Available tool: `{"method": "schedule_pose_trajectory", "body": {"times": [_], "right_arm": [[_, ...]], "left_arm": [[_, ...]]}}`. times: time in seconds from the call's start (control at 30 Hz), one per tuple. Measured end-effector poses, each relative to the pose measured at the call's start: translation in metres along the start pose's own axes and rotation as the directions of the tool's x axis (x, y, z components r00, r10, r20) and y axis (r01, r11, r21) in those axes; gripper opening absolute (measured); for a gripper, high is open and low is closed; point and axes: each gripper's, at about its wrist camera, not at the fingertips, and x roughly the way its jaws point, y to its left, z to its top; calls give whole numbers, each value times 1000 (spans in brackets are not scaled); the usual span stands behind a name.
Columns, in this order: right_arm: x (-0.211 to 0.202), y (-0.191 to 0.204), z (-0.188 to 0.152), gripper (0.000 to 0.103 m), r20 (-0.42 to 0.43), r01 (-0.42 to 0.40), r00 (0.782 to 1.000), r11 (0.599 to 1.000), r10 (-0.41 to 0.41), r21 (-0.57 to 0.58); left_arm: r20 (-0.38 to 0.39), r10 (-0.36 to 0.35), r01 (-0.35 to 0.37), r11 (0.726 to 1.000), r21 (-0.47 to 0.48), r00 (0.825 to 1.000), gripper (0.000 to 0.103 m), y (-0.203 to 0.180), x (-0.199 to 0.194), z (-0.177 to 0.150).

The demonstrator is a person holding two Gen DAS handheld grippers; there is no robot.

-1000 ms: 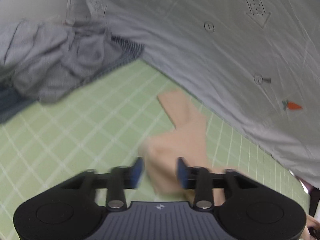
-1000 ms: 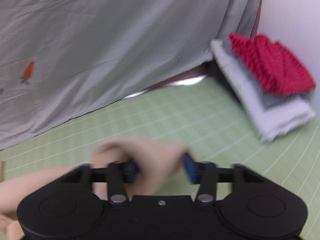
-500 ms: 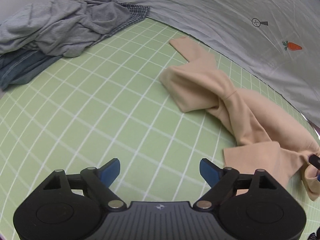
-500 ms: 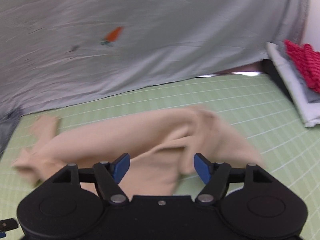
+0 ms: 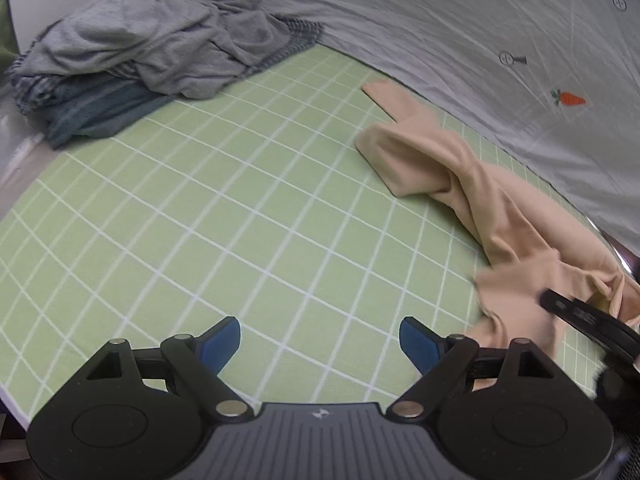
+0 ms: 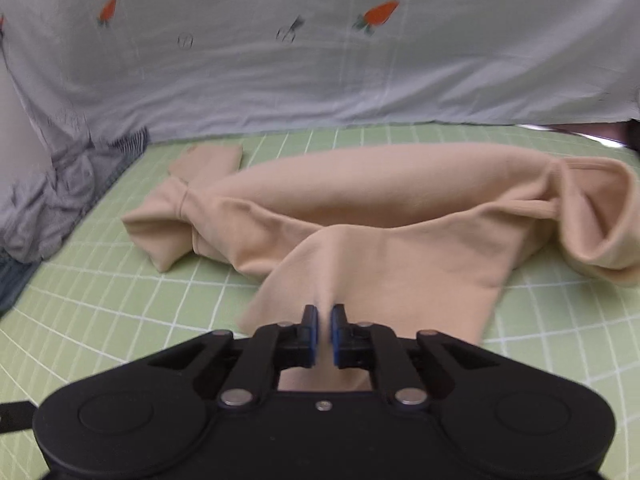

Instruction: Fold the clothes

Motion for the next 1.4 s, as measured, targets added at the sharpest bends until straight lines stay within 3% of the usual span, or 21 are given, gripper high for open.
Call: {"method": "schedule_pose_trajectory", "body": {"times": [0.2,0.33,0.4,0.5,0.67,0.8,0.87,0.93,0.97,1.07,1.13,1.23,1.3,1.4], "right_arm": [[-70,-39,-26,7,88,35,995,996,-41,77],[-81,-77,-62,8,-17,83,997,979,-81,185],[-82,-88,-72,13,-59,118,992,967,-107,226],[-90,-94,-64,34,-17,115,993,964,-115,240],[-84,-96,-32,40,63,72,994,966,-90,247],[-53,-89,-13,46,10,19,1000,979,-22,203],[-40,-81,-16,45,-55,47,998,986,-39,160],[-36,-82,-20,32,-83,34,996,989,-22,142],[-39,-87,-22,8,-81,14,997,990,-2,142],[-63,-107,-25,8,-30,45,999,984,-40,174],[-65,-126,-34,8,-53,118,993,974,-110,192],[-68,-154,-47,8,-92,230,972,949,-215,215],[-65,-169,-60,8,-143,309,948,933,-286,186],[-68,-178,-72,11,-173,310,946,924,-275,225]], "left_arm": [[-19,-13,13,1000,26,1000,87,-5,1,-8],[-64,-41,46,996,72,997,87,-22,8,-19],[-77,-54,61,993,100,996,87,-32,9,-22],[-79,-65,76,988,138,995,87,-48,9,-24],[-72,-55,67,983,172,996,87,-62,11,-20],[-61,-39,48,985,168,997,87,-71,13,-15],[-60,-31,40,985,168,998,87,-76,15,-14],[-66,-22,33,985,172,998,87,-82,18,-15],[-69,-17,29,984,175,997,87,-85,19,-15],[-93,-9,26,982,188,996,87,-92,26,-20],[-113,-6,29,980,199,994,87,-96,30,-24],[-139,-3,33,977,213,990,87,-100,37,-28],[-145,-3,36,974,224,989,87,-104,39,-28],[-134,-12,44,970,240,991,87,-112,39,-25]]}}
